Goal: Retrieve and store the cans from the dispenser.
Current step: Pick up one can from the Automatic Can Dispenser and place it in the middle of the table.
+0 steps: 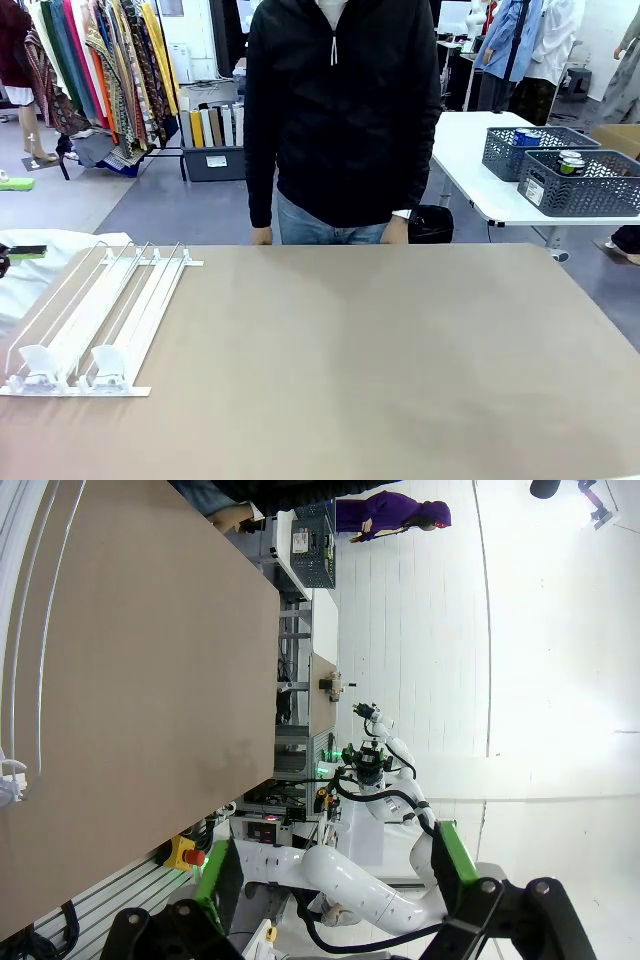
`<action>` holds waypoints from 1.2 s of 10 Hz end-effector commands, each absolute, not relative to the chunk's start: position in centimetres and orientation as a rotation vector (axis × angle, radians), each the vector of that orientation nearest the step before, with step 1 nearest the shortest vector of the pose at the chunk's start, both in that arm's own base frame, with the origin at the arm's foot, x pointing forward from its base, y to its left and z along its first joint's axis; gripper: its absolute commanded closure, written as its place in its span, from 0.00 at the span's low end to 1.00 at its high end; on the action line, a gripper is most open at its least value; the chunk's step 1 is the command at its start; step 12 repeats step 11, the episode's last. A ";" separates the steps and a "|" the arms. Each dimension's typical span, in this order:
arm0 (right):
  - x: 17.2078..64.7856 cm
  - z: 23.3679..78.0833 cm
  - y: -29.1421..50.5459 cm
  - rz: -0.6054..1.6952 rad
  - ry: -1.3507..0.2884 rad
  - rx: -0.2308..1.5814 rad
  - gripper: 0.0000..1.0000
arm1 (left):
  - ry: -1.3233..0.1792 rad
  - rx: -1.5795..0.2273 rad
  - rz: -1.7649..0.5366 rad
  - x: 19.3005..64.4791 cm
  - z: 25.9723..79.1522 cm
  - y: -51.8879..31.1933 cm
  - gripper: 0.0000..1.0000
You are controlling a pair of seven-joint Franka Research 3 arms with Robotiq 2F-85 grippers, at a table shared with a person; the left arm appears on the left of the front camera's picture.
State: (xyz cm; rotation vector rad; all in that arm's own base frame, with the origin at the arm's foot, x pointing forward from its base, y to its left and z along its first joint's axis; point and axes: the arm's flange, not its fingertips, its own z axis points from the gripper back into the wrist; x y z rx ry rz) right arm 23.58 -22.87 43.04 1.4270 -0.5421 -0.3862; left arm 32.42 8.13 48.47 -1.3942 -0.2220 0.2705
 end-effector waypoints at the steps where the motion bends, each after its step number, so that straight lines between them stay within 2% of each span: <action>1: 23.3 43.0 -23.0 -0.357 -0.546 1.413 0.00 | -0.234 -1.411 0.265 32.4 48.8 8.1 0.00; 12: 23.3 43.0 -23.0 -0.357 -0.546 1.413 0.00 | -0.234 -1.411 0.265 32.4 48.8 8.1 0.00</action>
